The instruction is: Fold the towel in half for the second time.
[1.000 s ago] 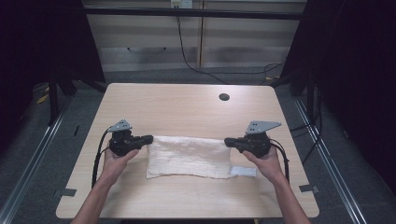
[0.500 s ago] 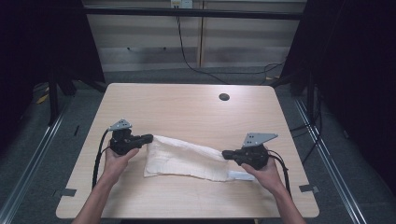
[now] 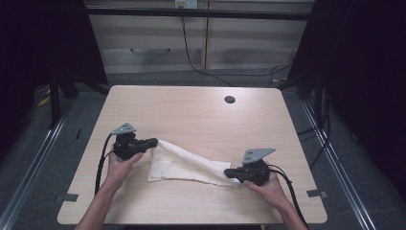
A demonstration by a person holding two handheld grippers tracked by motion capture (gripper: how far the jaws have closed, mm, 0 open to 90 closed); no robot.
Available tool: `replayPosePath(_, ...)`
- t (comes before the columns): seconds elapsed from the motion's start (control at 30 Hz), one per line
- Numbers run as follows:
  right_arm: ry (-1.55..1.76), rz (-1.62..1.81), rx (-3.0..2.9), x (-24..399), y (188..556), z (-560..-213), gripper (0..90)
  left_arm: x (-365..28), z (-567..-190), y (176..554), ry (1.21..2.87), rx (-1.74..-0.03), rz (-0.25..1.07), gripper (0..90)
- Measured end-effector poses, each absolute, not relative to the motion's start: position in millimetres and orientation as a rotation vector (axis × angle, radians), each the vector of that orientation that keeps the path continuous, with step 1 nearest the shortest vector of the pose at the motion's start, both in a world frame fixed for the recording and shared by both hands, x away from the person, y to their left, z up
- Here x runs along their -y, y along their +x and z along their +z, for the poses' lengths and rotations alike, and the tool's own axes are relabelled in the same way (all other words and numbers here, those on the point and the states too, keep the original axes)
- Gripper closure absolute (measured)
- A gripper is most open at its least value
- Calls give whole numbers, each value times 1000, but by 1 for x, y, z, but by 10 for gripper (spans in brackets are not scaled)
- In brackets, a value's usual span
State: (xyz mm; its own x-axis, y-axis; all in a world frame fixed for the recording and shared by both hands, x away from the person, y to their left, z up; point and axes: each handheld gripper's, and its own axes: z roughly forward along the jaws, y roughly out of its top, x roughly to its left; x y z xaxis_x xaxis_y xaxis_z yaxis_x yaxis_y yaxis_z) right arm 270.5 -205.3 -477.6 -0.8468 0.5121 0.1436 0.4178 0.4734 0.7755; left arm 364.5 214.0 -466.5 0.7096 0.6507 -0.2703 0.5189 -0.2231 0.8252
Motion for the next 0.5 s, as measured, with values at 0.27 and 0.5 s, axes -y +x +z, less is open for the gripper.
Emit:
replayPosePath(0.27, 815, 1246, -2676, 196, 270, -491, 881, -213, -466, 364, 1890, -906, 158, 858)
replayPosePath(0.5, 849, 1213, -2700, 199, 274, -495, 881, -209, -460, 357, 1955, -846, 188, 856)
